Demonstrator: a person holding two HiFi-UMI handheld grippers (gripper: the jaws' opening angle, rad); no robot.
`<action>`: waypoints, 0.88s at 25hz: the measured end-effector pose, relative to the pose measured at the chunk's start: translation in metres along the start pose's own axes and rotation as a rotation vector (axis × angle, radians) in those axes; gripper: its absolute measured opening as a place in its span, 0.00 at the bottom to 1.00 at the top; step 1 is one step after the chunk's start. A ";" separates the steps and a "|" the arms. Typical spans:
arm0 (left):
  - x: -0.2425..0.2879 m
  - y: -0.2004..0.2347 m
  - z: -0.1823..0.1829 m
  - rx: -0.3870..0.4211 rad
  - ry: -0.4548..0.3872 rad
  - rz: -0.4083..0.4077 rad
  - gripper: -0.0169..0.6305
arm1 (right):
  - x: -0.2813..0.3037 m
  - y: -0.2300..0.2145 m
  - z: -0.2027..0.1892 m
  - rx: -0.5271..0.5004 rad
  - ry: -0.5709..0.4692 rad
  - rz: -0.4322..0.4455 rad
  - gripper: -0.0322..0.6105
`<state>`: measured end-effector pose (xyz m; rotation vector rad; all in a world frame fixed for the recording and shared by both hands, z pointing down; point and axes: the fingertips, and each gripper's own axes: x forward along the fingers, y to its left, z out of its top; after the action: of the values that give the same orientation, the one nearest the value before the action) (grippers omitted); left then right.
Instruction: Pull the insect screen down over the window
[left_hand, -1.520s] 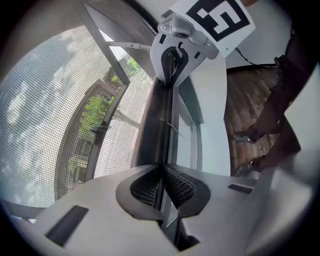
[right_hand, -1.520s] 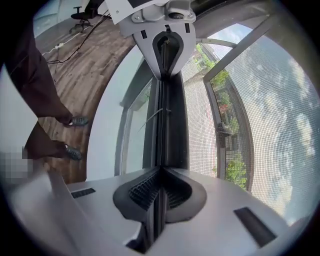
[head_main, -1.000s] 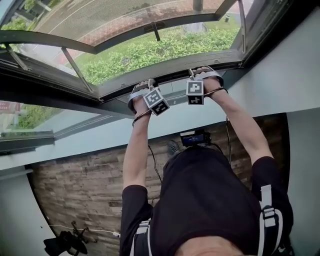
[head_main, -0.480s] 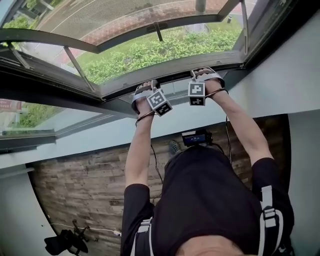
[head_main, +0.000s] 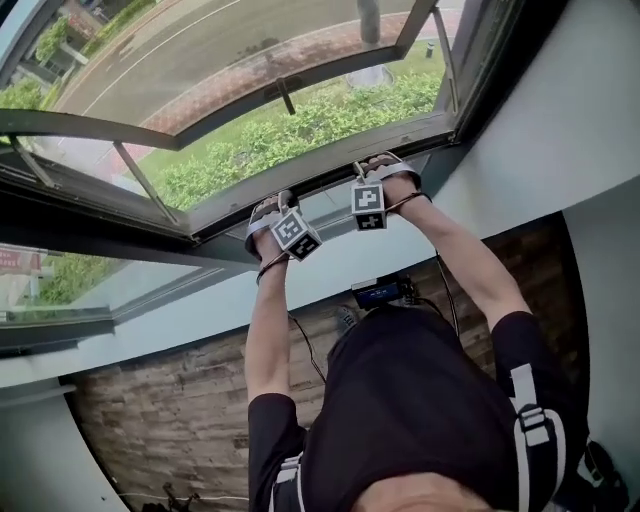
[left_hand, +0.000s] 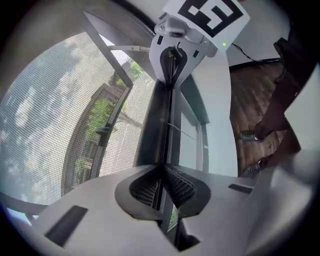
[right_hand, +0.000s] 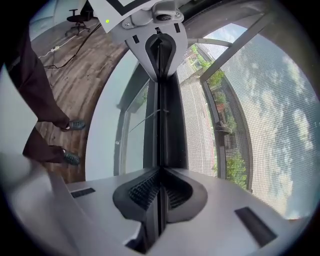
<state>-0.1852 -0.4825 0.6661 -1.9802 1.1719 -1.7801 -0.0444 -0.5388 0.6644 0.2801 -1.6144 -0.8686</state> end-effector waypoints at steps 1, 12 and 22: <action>-0.002 0.000 -0.001 -0.002 0.003 -0.002 0.06 | 0.001 0.001 0.001 -0.006 -0.004 -0.003 0.08; -0.054 0.009 0.012 -0.362 -0.129 0.079 0.09 | -0.030 0.001 -0.034 0.263 -0.138 -0.038 0.08; -0.179 -0.116 0.005 -1.443 -0.692 0.025 0.09 | -0.074 0.141 -0.090 0.714 -0.404 0.281 0.08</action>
<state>-0.1238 -0.2860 0.6094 -2.6952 2.3756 0.1724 0.0977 -0.4297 0.7038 0.3738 -2.2467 -0.1032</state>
